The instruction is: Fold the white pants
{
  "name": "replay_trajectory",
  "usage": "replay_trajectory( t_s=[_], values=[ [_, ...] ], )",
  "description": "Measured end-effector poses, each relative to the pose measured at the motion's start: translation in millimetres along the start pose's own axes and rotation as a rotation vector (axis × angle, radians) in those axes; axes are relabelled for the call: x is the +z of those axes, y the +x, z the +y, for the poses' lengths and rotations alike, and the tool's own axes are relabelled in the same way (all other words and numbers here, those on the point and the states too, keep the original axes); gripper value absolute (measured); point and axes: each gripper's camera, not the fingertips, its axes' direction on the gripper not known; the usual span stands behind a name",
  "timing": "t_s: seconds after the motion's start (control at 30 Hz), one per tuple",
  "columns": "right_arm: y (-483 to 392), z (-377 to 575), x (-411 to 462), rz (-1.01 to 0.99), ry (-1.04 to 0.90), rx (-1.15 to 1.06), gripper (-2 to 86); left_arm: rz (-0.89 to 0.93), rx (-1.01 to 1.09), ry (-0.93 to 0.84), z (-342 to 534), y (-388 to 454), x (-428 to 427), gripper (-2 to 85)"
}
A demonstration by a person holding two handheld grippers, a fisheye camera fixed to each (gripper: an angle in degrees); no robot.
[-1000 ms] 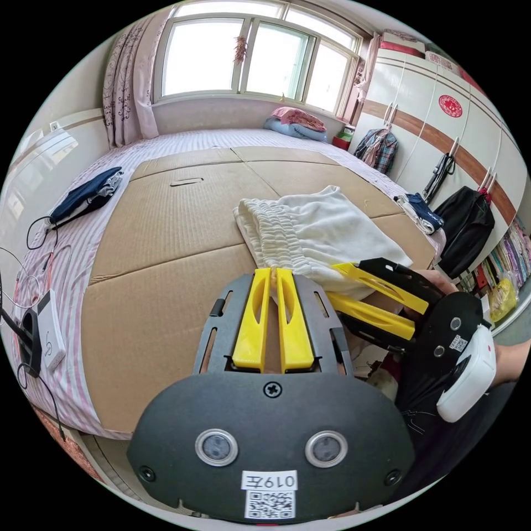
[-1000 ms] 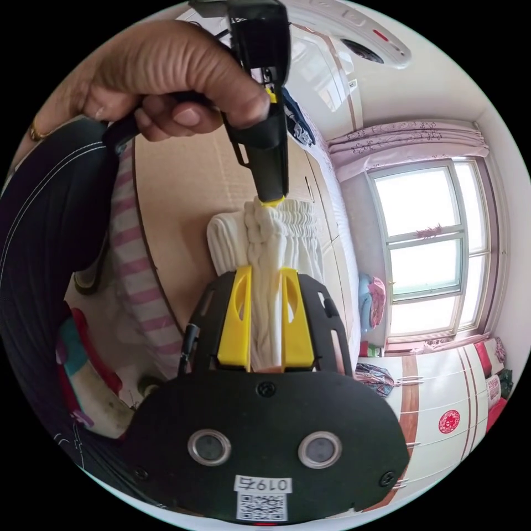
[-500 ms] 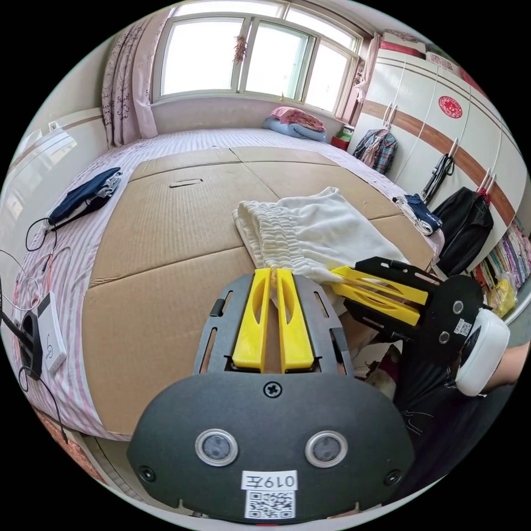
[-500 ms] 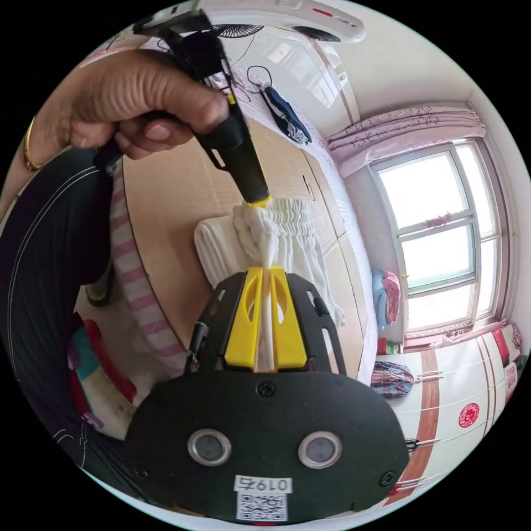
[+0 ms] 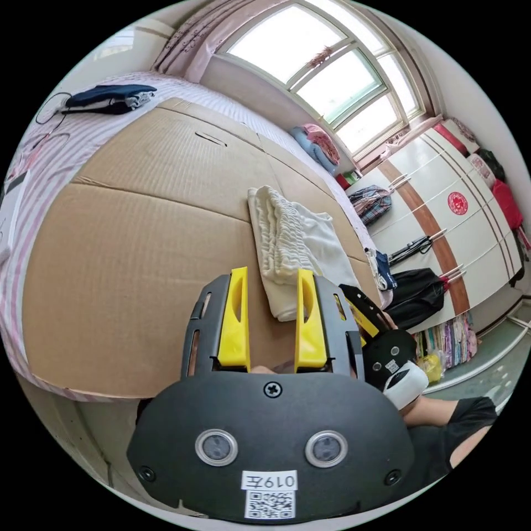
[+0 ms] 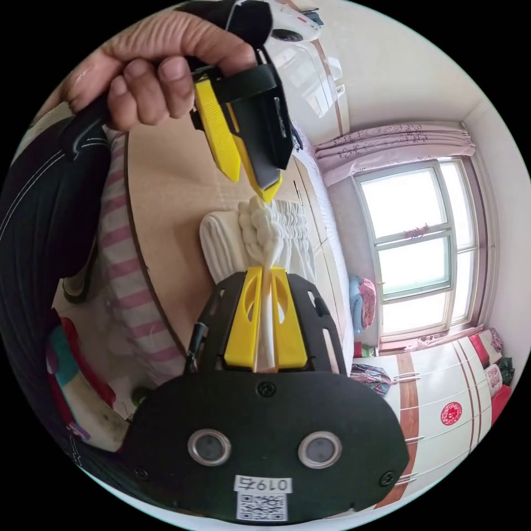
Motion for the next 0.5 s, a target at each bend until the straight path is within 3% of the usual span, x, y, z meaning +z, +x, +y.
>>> replay_trajectory(
  t_s=[0.27, 0.5],
  values=[
    [-3, 0, -1, 0.010, -0.012, -0.005, 1.1, 0.121, -0.048, -0.017, -12, -38, 27, 6.4],
    [2, 5, -2, 0.015, -0.006, 0.007, 0.3, 0.067, 0.034, 0.028, -19, -49, 31, 1.8]
  ],
)
